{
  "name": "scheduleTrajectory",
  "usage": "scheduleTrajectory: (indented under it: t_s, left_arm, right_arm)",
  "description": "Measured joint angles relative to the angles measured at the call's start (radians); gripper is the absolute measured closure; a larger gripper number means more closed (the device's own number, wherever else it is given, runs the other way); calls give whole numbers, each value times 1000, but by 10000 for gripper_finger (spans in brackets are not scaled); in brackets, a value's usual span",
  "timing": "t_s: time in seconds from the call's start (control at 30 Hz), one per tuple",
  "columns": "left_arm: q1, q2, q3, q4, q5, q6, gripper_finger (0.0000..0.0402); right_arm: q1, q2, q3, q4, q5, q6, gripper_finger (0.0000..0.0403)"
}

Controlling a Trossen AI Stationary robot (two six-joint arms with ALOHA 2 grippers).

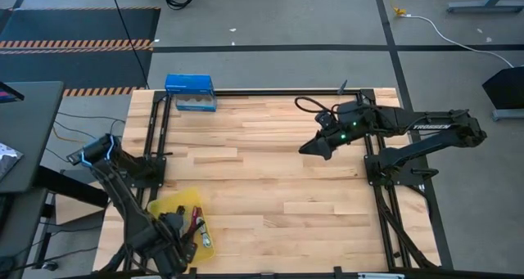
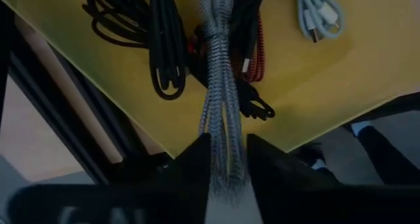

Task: Pick and place USB-C Cables
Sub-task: Put the white charger cable into the yellow bin, then move the yellow bin to the center of the table

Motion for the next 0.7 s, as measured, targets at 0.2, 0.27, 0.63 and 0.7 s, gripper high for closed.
scheduleTrajectory:
  t_s: [0.2,0.27,0.63,0.7]
  left_arm:
    - [-8,10,0,-1,1,12,215]
    - [-5,10,0,-1,-22,13,191]
    - [224,-8,0,299,-184,326,157]
    - [298,-8,0,414,-207,449,158]
  right_arm:
    - [31,0,0,-26,6,31,281]
    - [45,0,0,-29,7,31,281]
    - [81,1,0,9,51,8,281]
    - [81,1,0,71,6,-56,281]
